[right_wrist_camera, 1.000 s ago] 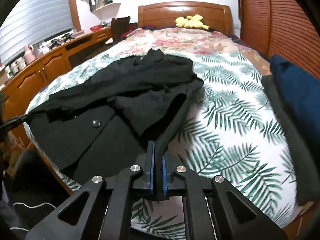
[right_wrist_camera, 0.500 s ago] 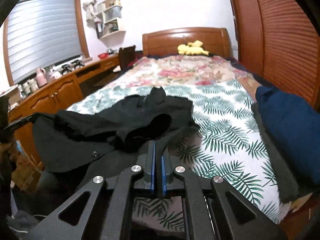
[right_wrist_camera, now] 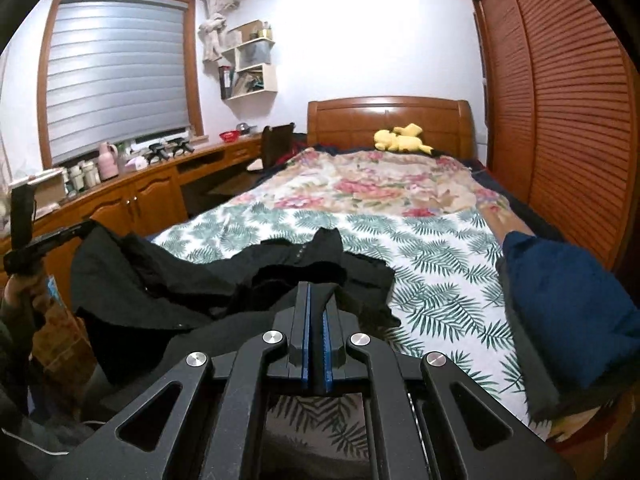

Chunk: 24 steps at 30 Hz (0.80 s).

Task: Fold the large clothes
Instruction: 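Lift the hem with both grippers and fold it over toward the collar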

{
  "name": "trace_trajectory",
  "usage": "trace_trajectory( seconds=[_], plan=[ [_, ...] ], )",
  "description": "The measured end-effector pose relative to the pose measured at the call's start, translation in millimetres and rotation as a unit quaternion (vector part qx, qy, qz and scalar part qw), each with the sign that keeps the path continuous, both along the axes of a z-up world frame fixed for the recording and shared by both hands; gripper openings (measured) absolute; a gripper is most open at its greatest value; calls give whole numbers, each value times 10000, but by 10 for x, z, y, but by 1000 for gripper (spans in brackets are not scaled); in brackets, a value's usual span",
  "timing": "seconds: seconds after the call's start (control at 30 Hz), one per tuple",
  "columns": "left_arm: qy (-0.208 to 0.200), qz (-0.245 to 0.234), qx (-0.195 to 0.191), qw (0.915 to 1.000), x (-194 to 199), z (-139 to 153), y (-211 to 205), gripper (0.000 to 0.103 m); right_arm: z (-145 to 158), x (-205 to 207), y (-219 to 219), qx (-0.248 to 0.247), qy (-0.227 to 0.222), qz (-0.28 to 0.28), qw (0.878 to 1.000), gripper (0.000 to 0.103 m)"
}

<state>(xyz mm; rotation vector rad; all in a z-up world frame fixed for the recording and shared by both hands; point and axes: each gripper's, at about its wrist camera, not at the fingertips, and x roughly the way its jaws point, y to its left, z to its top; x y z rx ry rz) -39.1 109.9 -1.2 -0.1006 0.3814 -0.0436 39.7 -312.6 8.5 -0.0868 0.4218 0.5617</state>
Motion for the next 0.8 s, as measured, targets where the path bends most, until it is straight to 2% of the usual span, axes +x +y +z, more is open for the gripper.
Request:
trace_trajectory(
  seconds=[0.17,0.27,0.4,0.5,0.7,0.8],
  plan=[
    [310,44,90,9995,364,-247,27,1,-285,217,48,-144,258,33,9996,2],
    [455,57,58,9989,677,-359,51,1,-522,507,91,-223,472,70,9986,2],
    [473,89,160,9987,1107,-365,30,1,-729,1021,171,-263,621,10,9977,2],
    [398,105,91,9991,1427,-297,62,1,-740,1332,250,-270,577,-7,9980,2],
    [250,234,581,9977,2117,-95,44,1,-512,2052,433,-375,250,-247,9987,2],
    [228,308,708,9968,2449,-2,114,1,-385,2535,536,-467,139,-477,9977,2]
  ],
)
